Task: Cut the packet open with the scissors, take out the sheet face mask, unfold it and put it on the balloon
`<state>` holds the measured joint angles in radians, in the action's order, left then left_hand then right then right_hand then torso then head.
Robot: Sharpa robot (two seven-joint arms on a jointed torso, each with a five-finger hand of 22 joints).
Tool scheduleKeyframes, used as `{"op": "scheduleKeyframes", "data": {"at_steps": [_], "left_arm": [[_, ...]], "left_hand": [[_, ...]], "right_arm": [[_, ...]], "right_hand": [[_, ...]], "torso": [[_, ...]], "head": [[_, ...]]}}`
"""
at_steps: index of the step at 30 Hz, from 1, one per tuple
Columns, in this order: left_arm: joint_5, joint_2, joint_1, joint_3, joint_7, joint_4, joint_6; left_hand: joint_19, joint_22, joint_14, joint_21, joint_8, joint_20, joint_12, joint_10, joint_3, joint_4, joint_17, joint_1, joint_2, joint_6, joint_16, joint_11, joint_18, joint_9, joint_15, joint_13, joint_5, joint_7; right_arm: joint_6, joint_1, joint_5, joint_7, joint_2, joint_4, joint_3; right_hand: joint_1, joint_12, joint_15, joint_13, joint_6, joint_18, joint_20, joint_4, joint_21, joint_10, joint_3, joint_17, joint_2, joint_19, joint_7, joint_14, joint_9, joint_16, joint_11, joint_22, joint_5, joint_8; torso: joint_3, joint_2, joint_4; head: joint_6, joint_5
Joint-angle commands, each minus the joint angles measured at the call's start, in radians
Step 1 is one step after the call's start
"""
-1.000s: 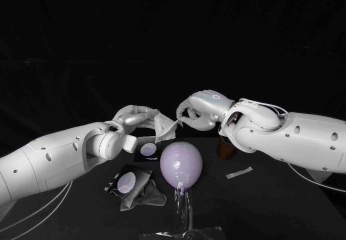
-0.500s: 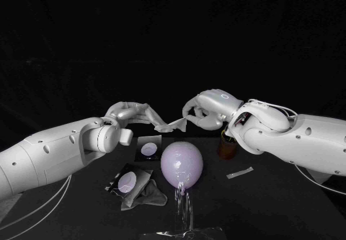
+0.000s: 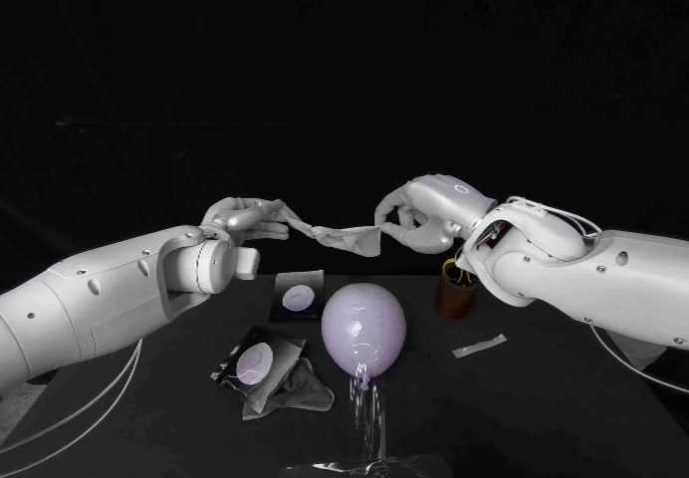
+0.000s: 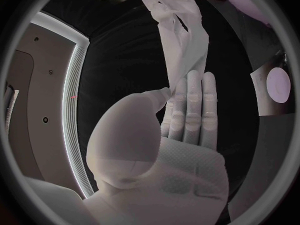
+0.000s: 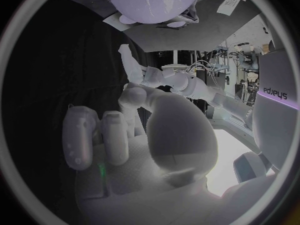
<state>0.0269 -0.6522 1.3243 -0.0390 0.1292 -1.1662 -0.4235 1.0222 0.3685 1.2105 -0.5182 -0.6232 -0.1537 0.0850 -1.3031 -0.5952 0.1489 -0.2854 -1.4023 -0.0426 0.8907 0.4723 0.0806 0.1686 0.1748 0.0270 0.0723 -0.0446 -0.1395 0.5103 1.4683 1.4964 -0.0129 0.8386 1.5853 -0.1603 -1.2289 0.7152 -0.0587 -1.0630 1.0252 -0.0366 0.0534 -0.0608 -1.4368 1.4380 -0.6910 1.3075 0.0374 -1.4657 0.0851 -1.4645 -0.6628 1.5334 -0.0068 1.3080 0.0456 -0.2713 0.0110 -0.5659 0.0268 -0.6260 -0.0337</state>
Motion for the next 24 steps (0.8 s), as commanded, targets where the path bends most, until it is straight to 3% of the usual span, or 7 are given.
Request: {"op": "scheduleKeyframes", "data": {"at_steps": [1, 10, 24], "left_arm": [[-0.008, 0.005, 0.005, 0.001, -0.02, 0.005, -0.067], [-0.008, 0.012, 0.009, 0.001, -0.046, 0.021, -0.117], [-0.007, 0.03, 0.013, 0.0, -0.059, 0.028, -0.134]], "left_hand": [[-0.004, 0.003, 0.007, -0.006, -0.004, 0.007, -0.007, -0.006, -0.01, -0.003, -0.002, 0.0, -0.011, -0.006, 0.004, 0.0, 0.012, 0.2, 0.002, 0.001, -0.003, -0.001], [-0.01, 0.017, 0.013, -0.024, -0.004, 0.012, -0.008, -0.009, -0.025, -0.005, -0.011, 0.001, -0.018, -0.005, 0.005, 0.0, 0.011, 0.205, 0.001, 0.001, -0.003, 0.0], [-0.019, 0.039, 0.023, -0.052, -0.002, 0.017, -0.01, -0.013, -0.042, -0.01, -0.023, 0.005, -0.029, -0.002, 0.008, -0.002, 0.01, 0.21, -0.002, 0.001, -0.004, 0.001]], "right_arm": [[0.036, 0.0, -0.056, 0.0, -0.001, -0.013, 0.0], [0.052, 0.0, -0.112, -0.007, -0.006, -0.051, 0.0], [0.047, 0.0, -0.185, -0.014, -0.053, -0.123, 0.001]], "right_hand": [[-0.006, -0.004, -0.006, 0.0, 0.021, 0.006, -0.006, 0.0, -0.003, 0.004, -0.006, 0.219, 0.002, -0.037, -0.011, -0.093, -0.027, 0.001, 0.0, 0.223, 0.003, -0.027], [-0.006, -0.005, -0.006, 0.0, 0.02, 0.007, -0.006, 0.0, -0.004, 0.004, -0.006, 0.219, 0.002, -0.038, -0.011, -0.093, -0.027, 0.001, 0.0, 0.224, 0.003, -0.027], [-0.005, -0.005, -0.007, 0.0, 0.02, 0.006, -0.006, 0.001, -0.001, 0.004, -0.007, 0.217, 0.002, -0.036, -0.011, -0.092, -0.027, 0.0, 0.0, 0.223, 0.003, -0.027]], "torso": [[-0.0001, 0.0, 0.0005], [-0.0005, 0.0, -0.0006], [-0.0001, -0.002, 0.0003]], "head": [[-0.002, 0.001], [-0.002, 0.002], [-0.001, 0.004]]}}
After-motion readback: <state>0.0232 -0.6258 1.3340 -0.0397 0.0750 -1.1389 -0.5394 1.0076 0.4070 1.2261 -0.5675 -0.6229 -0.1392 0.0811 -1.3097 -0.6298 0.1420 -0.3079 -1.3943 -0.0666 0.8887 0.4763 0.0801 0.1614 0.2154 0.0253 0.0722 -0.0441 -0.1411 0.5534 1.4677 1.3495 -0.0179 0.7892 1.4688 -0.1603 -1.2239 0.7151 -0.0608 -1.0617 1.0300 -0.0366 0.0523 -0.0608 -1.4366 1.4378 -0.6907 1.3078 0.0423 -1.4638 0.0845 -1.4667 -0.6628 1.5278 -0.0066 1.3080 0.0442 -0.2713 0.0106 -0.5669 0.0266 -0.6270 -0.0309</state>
